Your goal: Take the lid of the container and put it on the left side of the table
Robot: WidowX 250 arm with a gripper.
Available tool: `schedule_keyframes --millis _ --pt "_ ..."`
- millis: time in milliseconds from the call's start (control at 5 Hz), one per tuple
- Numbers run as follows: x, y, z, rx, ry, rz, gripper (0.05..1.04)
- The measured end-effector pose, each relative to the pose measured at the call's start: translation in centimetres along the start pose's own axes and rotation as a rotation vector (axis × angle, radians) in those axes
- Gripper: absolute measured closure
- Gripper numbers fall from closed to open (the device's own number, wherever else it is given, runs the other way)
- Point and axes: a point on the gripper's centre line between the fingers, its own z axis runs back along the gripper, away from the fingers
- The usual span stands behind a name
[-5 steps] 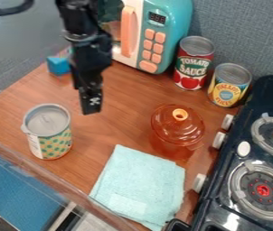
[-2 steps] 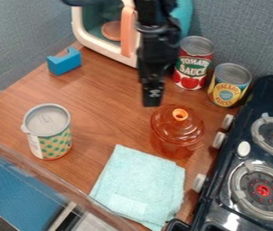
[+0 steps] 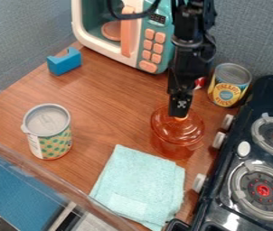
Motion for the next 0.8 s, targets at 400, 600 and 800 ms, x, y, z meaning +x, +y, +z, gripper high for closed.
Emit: schedule_keyframes --millis 400,600,800 --pt "0.75 -0.20 -0.67 -0.003 0.015 -0.041 0.085" --pt "0.59 -0.13 -0.86 0.008 0.020 -0.042 0.121" --pt "0.60 -0.43 -1.17 -0.001 0.009 -0.048 0.406"
